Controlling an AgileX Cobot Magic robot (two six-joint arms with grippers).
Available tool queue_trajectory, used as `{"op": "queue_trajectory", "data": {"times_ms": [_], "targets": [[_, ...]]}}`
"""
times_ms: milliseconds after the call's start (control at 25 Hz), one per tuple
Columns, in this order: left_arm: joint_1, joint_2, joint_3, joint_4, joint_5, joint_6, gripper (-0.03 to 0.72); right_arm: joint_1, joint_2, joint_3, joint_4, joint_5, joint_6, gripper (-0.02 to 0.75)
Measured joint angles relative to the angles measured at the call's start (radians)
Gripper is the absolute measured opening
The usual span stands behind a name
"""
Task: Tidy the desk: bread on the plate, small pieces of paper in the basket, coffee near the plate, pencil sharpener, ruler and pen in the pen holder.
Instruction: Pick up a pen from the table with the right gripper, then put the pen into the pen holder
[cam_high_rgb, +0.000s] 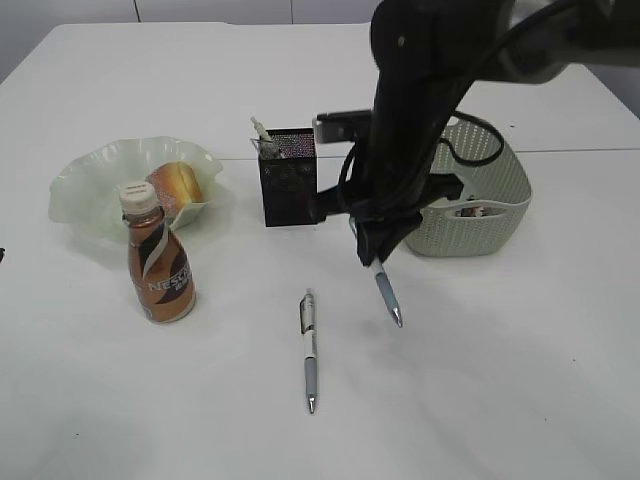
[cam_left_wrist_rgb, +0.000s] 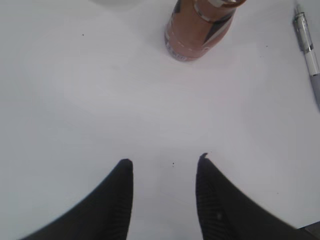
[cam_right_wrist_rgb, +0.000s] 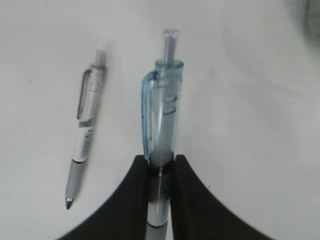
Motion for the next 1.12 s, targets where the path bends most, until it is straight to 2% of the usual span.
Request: {"op": "queue_trajectory", "data": {"times_ms": [120, 240, 560, 800, 1040, 1120], "targets": [[0.0, 0.0, 0.0, 0.0, 0.0, 0.0, 0.307, -0.037, -0.068, 0.0, 0.08, -0.047, -0.102, 0.061], [0.0, 0.0, 0.0, 0.0, 0.002, 0.0, 0.307, -0.101, -0.117, 0.0, 0.241, -0.079, -0.232, 0.061], [0.0, 0.0, 0.0, -0.001, 0.024, 0.0, 0.307, -0.321, -0.13, 0.003, 0.789, -0.15, -0.667, 0.061], [0.0, 0.0, 0.0, -0.002, 0.025, 0.0, 0.307, -0.337, -0.117, 0.003, 1.045, -0.288, -1.009, 0.061], [0.0, 0.0, 0.0, -0.002, -0.001, 0.0, 0.307, -0.337, -0.02, 0.003, 1.439, -0.372, -1.402, 0.061], [0.0, 0.009, 0.0, -0.002, -0.006, 0.0, 0.307, -0.337, 0.015, 0.003, 1.531, -0.378, -1.554, 0.061]]}}
